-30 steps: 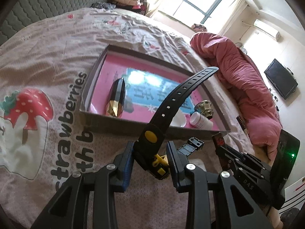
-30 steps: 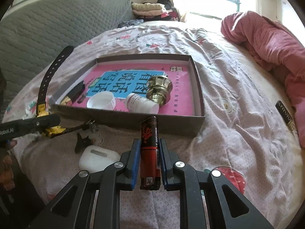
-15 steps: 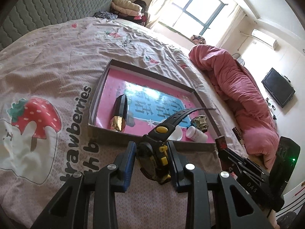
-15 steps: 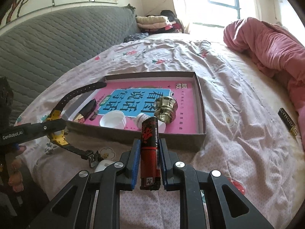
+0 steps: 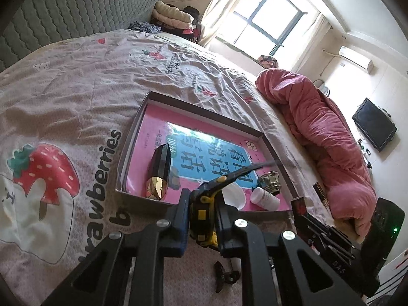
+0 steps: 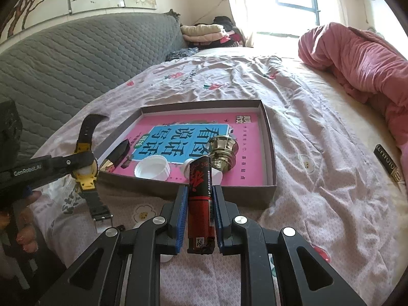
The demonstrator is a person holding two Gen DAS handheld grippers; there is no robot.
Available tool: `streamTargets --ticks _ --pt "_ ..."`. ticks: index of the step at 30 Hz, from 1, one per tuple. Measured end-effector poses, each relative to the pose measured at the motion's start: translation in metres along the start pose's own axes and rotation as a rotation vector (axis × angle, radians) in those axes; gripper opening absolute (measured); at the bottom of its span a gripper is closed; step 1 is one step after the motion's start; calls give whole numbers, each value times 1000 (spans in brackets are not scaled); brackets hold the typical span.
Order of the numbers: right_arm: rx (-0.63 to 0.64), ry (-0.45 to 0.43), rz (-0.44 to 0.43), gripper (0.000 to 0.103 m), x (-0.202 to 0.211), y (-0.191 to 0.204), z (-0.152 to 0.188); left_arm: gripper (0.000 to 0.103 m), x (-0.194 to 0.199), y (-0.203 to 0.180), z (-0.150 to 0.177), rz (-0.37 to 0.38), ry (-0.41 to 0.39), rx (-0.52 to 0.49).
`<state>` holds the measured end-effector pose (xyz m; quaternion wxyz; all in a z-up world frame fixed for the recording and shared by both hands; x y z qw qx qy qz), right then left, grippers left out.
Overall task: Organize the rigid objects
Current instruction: 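Carry the watch with the left tool while the right carries the red tube over the box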
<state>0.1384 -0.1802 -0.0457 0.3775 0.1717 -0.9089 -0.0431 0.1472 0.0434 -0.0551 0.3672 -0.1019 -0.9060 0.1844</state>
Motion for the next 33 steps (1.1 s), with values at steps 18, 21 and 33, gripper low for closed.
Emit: streamTargets --ticks 18,21,33 --pt "-66 -96 43 19 13 -28 -26 17 21 -9 -36 -6 -111 -5" --pt "-71 -112 53 19 15 -32 -30 17 23 -10 -43 -6 -132 10" --pt "-75 -130 56 19 10 -37 -38 18 24 -7 -64 -37 -202 24"
Point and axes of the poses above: each gripper's, at about its wrist camera, not at the fingertips, and x roughly against the way its jaws point, y to its left, z to its underside, the point moved 8 cm from there along -x, roughly the way its jaws point, and after that the axes turned 5 degrees about -x, right-handed, at the moved point
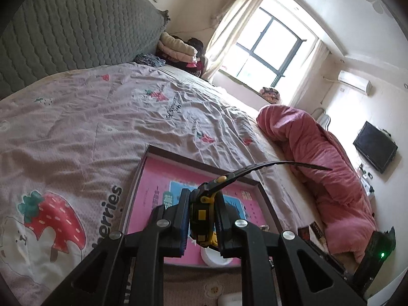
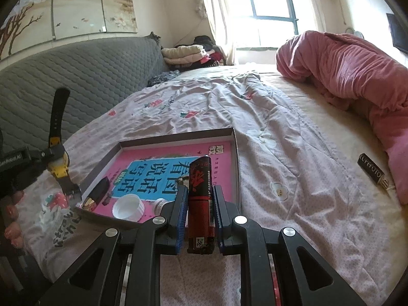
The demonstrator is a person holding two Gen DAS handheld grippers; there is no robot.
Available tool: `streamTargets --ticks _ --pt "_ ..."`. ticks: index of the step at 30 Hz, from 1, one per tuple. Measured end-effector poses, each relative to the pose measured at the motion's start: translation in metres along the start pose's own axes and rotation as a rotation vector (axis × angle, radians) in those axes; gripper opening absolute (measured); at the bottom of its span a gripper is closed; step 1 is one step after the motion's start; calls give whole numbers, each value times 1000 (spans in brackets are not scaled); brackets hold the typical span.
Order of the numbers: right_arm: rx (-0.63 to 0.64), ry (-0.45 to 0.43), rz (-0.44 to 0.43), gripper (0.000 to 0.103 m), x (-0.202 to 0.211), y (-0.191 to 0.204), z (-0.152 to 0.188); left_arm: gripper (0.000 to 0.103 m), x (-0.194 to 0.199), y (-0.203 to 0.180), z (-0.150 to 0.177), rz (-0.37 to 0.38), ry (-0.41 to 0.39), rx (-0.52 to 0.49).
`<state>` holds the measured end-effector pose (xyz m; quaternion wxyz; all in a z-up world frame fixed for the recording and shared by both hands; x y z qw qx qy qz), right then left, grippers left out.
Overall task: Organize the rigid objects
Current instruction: 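Carry the watch with the left tool while the right carries the red tube over the box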
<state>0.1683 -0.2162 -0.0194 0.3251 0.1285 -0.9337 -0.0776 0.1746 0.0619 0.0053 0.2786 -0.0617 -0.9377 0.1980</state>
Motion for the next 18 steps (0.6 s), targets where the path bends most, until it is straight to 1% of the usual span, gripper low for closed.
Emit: streamTargets --ticks 4,18 --pt "10 -5 2 19 -4 1 -2 18 -5 4 0 -11 -3 18" --pt "34 10 -15 19 -20 13 -2 18 -35 22 19 -56 40 52"
Point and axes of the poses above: each gripper's, at about its wrist camera, not at the fingertips, and x roughly against the way its jaws point, y to its left, z to its underside, the point moved 8 cm from there along -x, roughly the way its jaws point, and after that the axes turned 5 degrees about -x, right-handed, at the moved point
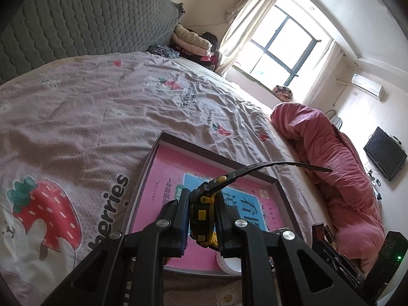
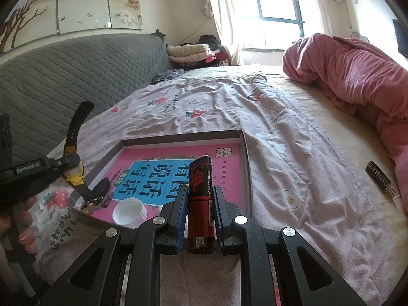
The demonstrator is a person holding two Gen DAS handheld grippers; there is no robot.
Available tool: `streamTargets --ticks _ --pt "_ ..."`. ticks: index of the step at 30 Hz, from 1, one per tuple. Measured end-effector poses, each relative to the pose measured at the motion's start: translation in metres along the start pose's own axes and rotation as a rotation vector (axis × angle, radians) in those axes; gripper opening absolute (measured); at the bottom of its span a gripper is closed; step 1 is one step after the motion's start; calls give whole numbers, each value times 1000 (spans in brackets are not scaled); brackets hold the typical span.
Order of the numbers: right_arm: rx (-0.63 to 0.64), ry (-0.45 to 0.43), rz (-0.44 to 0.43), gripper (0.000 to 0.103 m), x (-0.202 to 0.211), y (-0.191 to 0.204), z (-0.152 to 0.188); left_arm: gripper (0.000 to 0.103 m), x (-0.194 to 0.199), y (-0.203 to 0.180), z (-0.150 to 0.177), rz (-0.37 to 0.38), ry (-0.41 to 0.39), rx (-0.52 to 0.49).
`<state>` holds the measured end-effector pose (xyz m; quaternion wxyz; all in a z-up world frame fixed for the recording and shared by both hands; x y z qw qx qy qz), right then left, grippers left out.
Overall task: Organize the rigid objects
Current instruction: 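Carry the watch with the left tool while the right carries the red tube over the box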
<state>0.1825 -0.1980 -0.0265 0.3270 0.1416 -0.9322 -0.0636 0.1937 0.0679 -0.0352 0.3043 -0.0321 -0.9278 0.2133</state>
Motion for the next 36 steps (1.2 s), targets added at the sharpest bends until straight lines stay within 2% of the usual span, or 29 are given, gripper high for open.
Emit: streamTargets --ticks 12,30,36 --pt "35 13 -19 19 -13 11 0 18 -14 9 7 -58 10 -34" --pt "184 64 -90 19 -42 63 15 18 -29 7 17 -68 44 -77" --pt "199 72 -73 19 -52 68 16 18 -31 6 19 -73 48 -89"
Point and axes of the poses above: each gripper's, at about its wrist camera, not at the fingertips, and x roughly against the way its jaws point, y to its left, z to its underside, the point moved 8 cm from there along -x, roughly the way its jaws point, and after that the axes turned 5 degrees about -x, right-handed, at the moved point
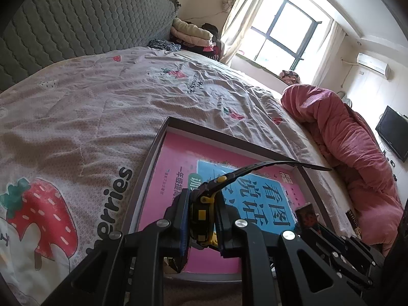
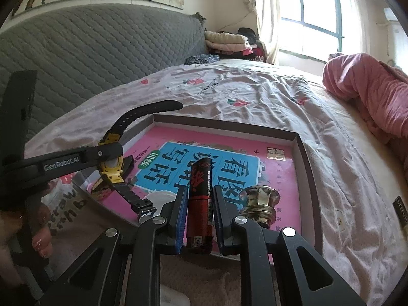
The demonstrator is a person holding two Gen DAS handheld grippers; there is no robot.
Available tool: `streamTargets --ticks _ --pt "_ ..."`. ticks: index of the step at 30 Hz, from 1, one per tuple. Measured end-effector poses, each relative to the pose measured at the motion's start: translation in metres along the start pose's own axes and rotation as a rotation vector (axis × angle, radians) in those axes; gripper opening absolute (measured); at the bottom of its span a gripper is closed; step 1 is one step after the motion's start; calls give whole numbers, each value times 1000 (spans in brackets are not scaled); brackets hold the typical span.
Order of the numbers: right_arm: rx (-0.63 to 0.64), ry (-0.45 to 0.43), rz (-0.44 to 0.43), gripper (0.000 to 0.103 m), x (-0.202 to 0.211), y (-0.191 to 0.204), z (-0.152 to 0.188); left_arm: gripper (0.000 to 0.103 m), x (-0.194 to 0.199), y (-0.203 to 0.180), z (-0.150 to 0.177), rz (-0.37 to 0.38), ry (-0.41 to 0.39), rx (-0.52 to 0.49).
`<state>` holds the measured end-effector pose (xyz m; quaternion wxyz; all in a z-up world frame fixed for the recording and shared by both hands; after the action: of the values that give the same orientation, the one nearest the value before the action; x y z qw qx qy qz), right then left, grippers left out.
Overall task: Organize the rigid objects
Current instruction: 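Carry the watch with the left tool while the right carries the red tube over the box, then lower the red tube into the box and open the right tool while the left lowers the watch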
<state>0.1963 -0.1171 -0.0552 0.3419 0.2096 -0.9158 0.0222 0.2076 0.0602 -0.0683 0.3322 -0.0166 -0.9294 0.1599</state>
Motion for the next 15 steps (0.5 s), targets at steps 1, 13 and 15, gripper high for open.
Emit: streamTargets --ticks 1,13,15 --pt "0 -2 1 19 0 -1 -1 18 -1 0 0 -2 1 -4" --pt "-17 37 -2 19 -11 -4 4 18 -6 -9 3 -10 14 -61" --pt "-16 48 -2 19 -14 -4 7 18 -7 -11 4 -4 17 -66"
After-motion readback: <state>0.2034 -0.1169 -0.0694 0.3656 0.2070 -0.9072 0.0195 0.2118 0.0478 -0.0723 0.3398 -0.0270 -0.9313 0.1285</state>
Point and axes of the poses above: each gripper's, at about its wrist camera, not at the fingertips, and x roughly against the way its jaws point, y to its left, z to its underside, the point moved 8 cm from there along -x, roughly the way its jaws point, and after that the axes turned 5 degrees about -x, right-handed, at the moved point
